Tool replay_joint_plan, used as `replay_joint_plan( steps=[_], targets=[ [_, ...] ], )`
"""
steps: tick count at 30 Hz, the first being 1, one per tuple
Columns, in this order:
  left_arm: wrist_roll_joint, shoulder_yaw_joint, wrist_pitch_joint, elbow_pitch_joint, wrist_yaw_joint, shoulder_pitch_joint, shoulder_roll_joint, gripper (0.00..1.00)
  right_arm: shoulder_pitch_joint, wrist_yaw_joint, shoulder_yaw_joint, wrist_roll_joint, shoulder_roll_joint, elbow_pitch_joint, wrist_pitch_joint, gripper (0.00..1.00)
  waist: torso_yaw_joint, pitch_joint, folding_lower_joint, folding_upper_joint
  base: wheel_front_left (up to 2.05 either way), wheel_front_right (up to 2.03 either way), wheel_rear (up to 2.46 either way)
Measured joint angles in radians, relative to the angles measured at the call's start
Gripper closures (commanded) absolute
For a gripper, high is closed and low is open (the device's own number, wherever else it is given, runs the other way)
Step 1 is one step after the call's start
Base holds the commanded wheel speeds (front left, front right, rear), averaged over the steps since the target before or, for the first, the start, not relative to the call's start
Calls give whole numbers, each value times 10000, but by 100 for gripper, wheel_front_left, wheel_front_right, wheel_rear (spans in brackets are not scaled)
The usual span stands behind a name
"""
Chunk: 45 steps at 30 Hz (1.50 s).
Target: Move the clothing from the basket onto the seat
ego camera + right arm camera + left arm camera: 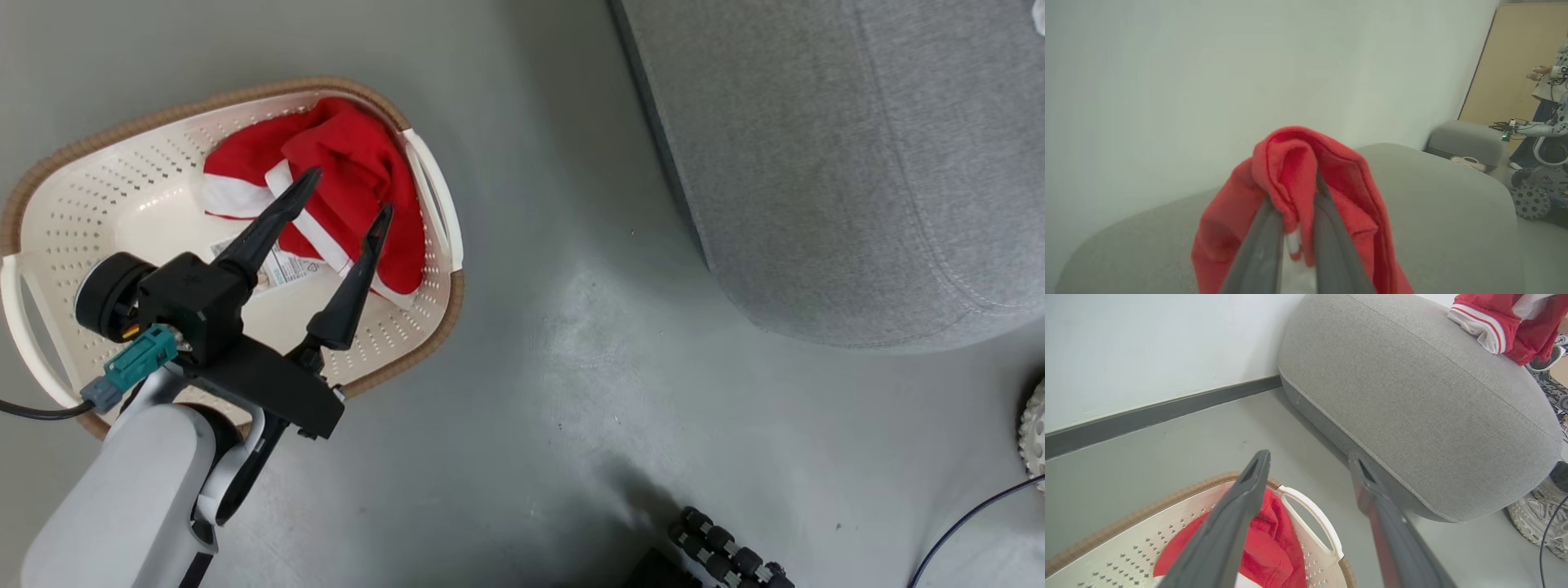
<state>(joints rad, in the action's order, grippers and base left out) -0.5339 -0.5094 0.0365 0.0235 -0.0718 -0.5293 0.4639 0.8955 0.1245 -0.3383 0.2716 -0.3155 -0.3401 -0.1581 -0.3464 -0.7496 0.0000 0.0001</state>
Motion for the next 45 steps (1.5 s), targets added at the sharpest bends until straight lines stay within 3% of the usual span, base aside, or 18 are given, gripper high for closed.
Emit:
replay_joint_plan(
  steps=[3,8,13,19,20,21,22,31,45],
  targets=[
    [0,0,-2,33,-2,-71,27,0,-134,0,384,-8,752,-59,81,100,70,-212,1,0,0,0,0],
    [0,75,4,105,-48,-211,35,0,-43,-107,1057,136,807,-485,176,100,249,-415,0,0,0,0,0],
    [-2,63,12,276,-84,-235,-2,0,-34,-368,1755,405,1770,-905,339,100,414,-499,1,0,0,0,0],
    [-29,-46,115,430,-94,-387,-238,0,-121,-368,1779,405,1944,-1453,247,100,576,-448,1,0,0,0,0],
    [-31,-42,173,456,-117,-387,-232,0,-166,-370,1778,407,1941,-1565,247,68,600,-423,1,0,0,0,0],
    [-35,-25,198,456,-176,-388,-221,0,-215,-418,1760,408,1919,-1662,245,27,622,-403,0,-1,0,0,0],
    [-48,-10,215,466,-176,-388,-215,0,-252,-470,1758,405,1854,-1755,236,0,641,-389,0,-1,0,0,0],
    [-121,-88,464,926,-259,-389,-357,0,-990,-546,1990,100,1916,-1856,-616,0,722,-70,0,0,0,0,0],
    [-259,-242,928,1651,-268,-429,-995,0,-1546,-736,2523,-326,2125,-1277,-901,0,917,787,0,-1,0,0,0]
  ],
)
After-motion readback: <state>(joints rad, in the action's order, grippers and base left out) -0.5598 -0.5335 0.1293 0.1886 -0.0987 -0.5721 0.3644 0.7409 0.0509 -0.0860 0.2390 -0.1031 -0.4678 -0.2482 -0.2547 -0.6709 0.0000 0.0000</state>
